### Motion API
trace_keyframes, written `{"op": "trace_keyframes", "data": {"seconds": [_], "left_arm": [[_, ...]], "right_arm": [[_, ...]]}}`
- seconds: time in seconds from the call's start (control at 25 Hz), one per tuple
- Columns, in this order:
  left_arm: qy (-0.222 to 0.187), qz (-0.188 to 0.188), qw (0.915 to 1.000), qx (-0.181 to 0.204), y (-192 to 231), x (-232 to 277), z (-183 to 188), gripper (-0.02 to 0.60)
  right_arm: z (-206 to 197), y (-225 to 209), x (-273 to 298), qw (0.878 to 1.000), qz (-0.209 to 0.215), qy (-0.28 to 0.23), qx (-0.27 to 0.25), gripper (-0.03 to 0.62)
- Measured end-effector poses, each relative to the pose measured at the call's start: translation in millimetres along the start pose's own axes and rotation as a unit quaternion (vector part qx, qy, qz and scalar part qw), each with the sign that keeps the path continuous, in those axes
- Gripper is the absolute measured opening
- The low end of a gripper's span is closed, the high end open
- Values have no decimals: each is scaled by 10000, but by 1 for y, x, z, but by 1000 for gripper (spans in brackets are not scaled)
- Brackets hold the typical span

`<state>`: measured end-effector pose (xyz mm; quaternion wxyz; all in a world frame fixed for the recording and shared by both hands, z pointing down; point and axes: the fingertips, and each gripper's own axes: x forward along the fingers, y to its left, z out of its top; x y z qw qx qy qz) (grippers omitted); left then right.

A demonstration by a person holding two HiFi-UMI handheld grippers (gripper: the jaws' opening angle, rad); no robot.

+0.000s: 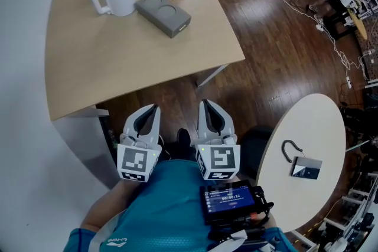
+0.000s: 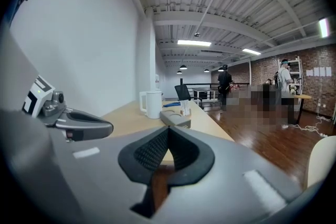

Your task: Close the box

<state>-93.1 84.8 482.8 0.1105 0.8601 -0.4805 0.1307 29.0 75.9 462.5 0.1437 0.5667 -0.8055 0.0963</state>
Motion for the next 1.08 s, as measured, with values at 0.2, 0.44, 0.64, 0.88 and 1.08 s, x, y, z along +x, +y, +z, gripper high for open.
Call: {"op": "trace_keyframes", "data": {"seconds": [0.2, 0.44, 0.64, 0.88, 1.08], "left_arm": [[-82, -24, 10000, 51, 9, 3, 2, -14], [-80, -53, 9999, 64, 18, 4, 3, -14], [-68, -115, 9998, 119, 19, 5, 4, -14], [-39, -226, 9996, 170, 9, 5, 7, -14], [-50, -231, 9995, 218, 2, 7, 3, -14]], "right_arm": [[0, 6, 5, 10000, 6, 12, 11, -9], [3, 9, 12, 10000, -21, -8, 40, -9], [6, 8, 13, 9999, -80, -46, 70, -9], [4, 1, 6, 9999, -135, -46, 93, -9], [4, -4, 2, 9998, -144, -109, 56, -9]]}}
